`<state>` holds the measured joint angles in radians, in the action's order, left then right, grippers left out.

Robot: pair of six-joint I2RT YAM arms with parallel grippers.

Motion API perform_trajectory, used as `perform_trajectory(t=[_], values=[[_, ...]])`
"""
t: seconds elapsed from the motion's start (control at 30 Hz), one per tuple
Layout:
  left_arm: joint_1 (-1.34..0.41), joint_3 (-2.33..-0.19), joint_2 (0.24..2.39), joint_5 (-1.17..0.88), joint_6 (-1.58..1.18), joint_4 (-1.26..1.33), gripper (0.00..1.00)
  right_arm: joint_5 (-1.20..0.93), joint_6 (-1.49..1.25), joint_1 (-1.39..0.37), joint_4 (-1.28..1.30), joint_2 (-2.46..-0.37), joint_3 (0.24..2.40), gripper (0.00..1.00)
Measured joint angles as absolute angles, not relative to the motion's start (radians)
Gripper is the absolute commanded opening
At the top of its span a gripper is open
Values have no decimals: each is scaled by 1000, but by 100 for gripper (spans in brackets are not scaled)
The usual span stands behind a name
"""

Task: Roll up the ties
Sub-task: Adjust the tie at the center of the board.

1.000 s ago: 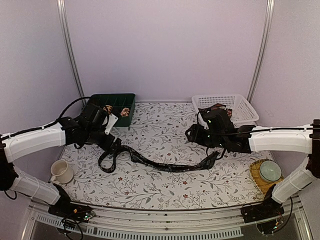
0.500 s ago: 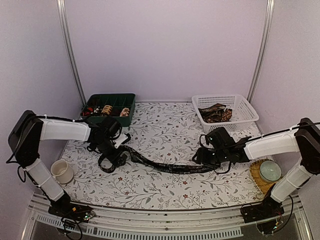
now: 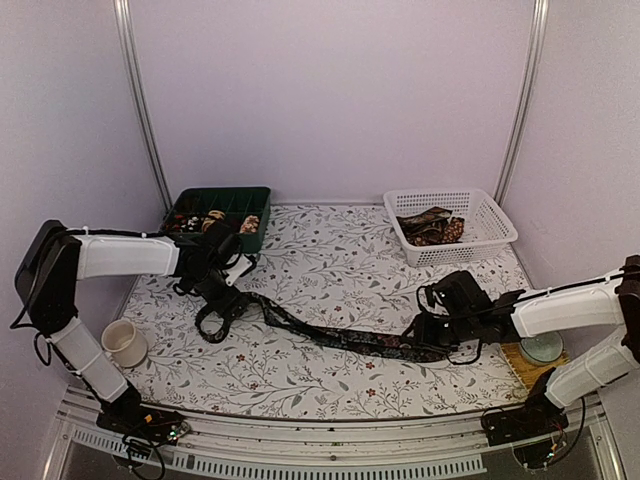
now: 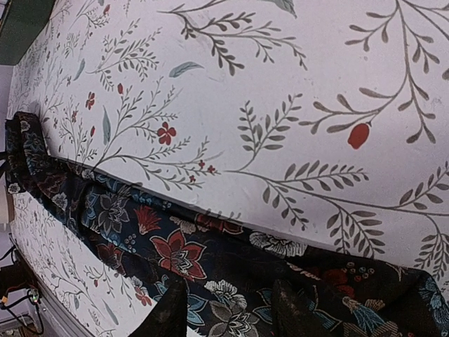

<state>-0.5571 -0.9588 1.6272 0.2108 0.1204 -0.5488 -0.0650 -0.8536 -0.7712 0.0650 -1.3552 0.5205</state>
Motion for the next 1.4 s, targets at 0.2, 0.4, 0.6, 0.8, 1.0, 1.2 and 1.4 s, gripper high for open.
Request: perform_trajectory(t=[0.2, 0.4, 0.6, 0.8, 1.0, 1.2, 1.4], values=[[-558, -986, 1628, 252, 150, -568, 100, -66, -854, -771, 68, -1355, 493, 36], [-570, -989, 1651, 257, 196, -578, 100, -66, -894, -771, 59, -1320, 456, 31], [-603, -996, 1715, 257, 233, -582, 93, -75, -928, -747, 60, -1299, 440, 31], [-601, -1003, 1734, 255, 244, -582, 57, -88, -922, -683, 89, -1284, 438, 31], [-590, -1009, 1748, 263, 243, -582, 18, -101, -893, -611, 108, -1276, 439, 30], [-589, -1023, 1770, 305, 243, -582, 0, -137, -857, -537, 110, -1280, 455, 30], [-636, -1043, 1765, 481, 298, -500, 0, -194, -827, -417, 91, -1345, 490, 31]])
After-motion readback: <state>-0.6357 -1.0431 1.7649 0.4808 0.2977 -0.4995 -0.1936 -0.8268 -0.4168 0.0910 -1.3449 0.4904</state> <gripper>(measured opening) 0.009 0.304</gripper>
